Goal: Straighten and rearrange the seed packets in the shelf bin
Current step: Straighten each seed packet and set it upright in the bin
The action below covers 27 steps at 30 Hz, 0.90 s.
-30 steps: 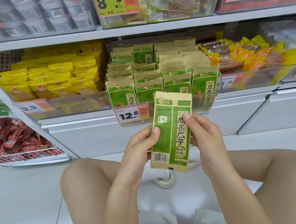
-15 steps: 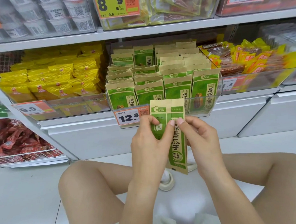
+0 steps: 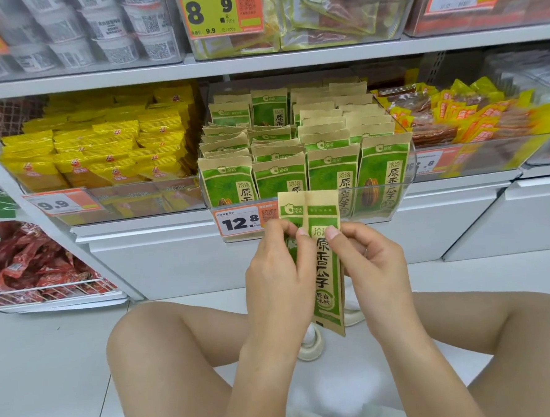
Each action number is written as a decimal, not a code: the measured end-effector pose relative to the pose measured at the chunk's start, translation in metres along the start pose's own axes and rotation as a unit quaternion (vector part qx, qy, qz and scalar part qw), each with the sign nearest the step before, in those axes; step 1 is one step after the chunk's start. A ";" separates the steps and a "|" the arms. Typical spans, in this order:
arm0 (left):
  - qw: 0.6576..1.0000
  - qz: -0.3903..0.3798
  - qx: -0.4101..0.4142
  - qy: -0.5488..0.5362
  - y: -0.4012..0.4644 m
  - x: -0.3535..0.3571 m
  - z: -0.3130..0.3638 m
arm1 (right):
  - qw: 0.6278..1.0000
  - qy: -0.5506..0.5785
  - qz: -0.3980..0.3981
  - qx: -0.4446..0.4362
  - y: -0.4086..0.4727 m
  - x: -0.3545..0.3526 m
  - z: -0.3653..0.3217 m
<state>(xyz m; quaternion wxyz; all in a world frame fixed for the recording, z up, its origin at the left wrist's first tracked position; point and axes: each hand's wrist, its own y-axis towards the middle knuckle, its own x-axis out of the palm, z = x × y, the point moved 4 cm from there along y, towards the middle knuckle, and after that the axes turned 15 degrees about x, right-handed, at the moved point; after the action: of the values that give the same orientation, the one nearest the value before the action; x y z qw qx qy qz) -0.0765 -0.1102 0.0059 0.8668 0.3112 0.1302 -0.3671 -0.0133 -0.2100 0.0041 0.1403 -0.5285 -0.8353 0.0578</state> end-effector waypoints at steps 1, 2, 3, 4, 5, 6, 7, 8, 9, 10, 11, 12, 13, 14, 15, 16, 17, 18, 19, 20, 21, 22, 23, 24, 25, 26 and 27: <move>1.000 0.003 0.002 -0.001 0.000 0.000 0.000 | 1.000 0.001 0.000 -0.002 0.000 0.000 0.000; 1.000 0.005 0.003 -0.003 0.001 0.001 -0.001 | 1.000 0.001 0.001 -0.002 0.000 -0.001 0.000; 1.000 0.007 0.002 -0.004 0.001 0.001 -0.001 | 1.000 0.002 0.001 0.001 0.001 -0.001 0.000; 1.000 0.008 -0.001 -0.008 0.001 0.001 -0.002 | 1.000 0.000 0.001 0.004 0.002 -0.001 0.000; 1.000 0.008 -0.005 -0.013 0.002 0.001 -0.002 | 1.000 -0.003 -0.001 0.006 0.003 -0.001 -0.001; 1.000 0.009 -0.012 -0.019 0.003 0.001 -0.004 | 1.000 -0.007 -0.005 0.011 0.004 -0.001 0.000; 0.999 0.013 -0.019 -0.028 0.004 0.000 -0.005 | 1.000 -0.009 -0.012 0.021 0.004 -0.001 0.000; 0.999 0.019 -0.028 -0.038 0.006 -0.002 -0.007 | 0.999 -0.013 -0.023 0.034 0.005 -0.001 0.001; 0.998 0.028 -0.038 -0.050 0.008 -0.004 -0.008 | 0.998 -0.022 -0.038 0.050 0.005 -0.002 0.003; 0.996 0.039 -0.051 -0.065 0.009 -0.006 -0.010 | 0.995 -0.038 -0.056 0.070 0.004 -0.002 0.005; 0.993 0.049 -0.065 -0.082 0.011 -0.008 -0.012 | 0.991 -0.059 -0.079 0.088 0.003 -0.002 0.007; 0.990 0.059 -0.078 -0.100 0.013 -0.010 -0.014 | 0.987 -0.077 -0.100 0.104 0.001 -0.002 0.009; 0.987 0.067 -0.090 -0.116 0.015 -0.012 -0.016 | 0.983 -0.086 -0.116 0.116 0.000 -0.002 0.011; 0.984 0.074 -0.097 -0.129 0.015 -0.013 -0.017 | 0.981 -0.087 -0.125 0.122 -0.001 -0.002 0.011; 0.981 0.079 -0.102 -0.143 0.016 -0.014 -0.017 | 0.981 -0.082 -0.129 0.123 -0.002 -0.002 0.010; 0.978 0.082 -0.104 -0.159 0.016 -0.014 -0.017 | 0.981 -0.075 -0.131 0.119 -0.002 -0.003 0.009; 0.975 0.085 -0.105 -0.175 0.015 -0.014 -0.016 | 0.982 -0.069 -0.136 0.114 -0.003 -0.002 0.007; 0.972 0.084 -0.106 -0.192 0.015 -0.013 -0.015 | 0.981 -0.068 -0.140 0.112 -0.003 -0.002 0.005; 0.967 0.080 -0.111 -0.213 0.015 -0.011 -0.014 | 0.980 -0.071 -0.142 0.116 -0.002 -0.002 0.006; 0.961 0.073 -0.120 -0.238 0.014 -0.008 -0.013 | 0.979 -0.073 -0.142 0.126 -0.002 -0.002 0.007; 0.953 0.067 -0.131 -0.264 0.013 -0.005 -0.012 | 0.978 -0.069 -0.143 0.137 -0.001 -0.002 0.009; 0.947 0.060 -0.138 -0.284 0.012 -0.003 -0.011 | 0.977 -0.058 -0.145 0.147 -0.001 -0.003 0.011; 0.943 0.054 -0.140 -0.297 0.012 -0.002 -0.010 | 0.976 -0.045 -0.149 0.153 -0.001 -0.002 0.012; 0.941 0.048 -0.139 -0.306 0.011 -0.001 -0.008 | 0.976 -0.034 -0.151 0.155 -0.001 -0.003 0.014; 0.940 0.042 -0.137 -0.311 0.010 -0.001 -0.007 | 0.977 -0.027 -0.148 0.154 0.000 -0.002 0.015; 0.940 0.040 -0.131 -0.312 0.010 -0.001 -0.005 | 0.979 -0.027 -0.139 0.149 0.000 -0.002 0.015; 0.942 0.043 -0.124 -0.310 0.011 -0.003 -0.005 | 0.981 -0.033 -0.126 0.144 0.001 -0.001 0.017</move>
<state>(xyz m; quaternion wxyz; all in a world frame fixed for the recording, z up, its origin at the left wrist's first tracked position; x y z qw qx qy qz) -0.0706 -0.0997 0.0078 0.9110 0.0779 -0.1139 -0.3887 -0.0168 -0.2099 -0.0122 0.1931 -0.3910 -0.8823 0.1770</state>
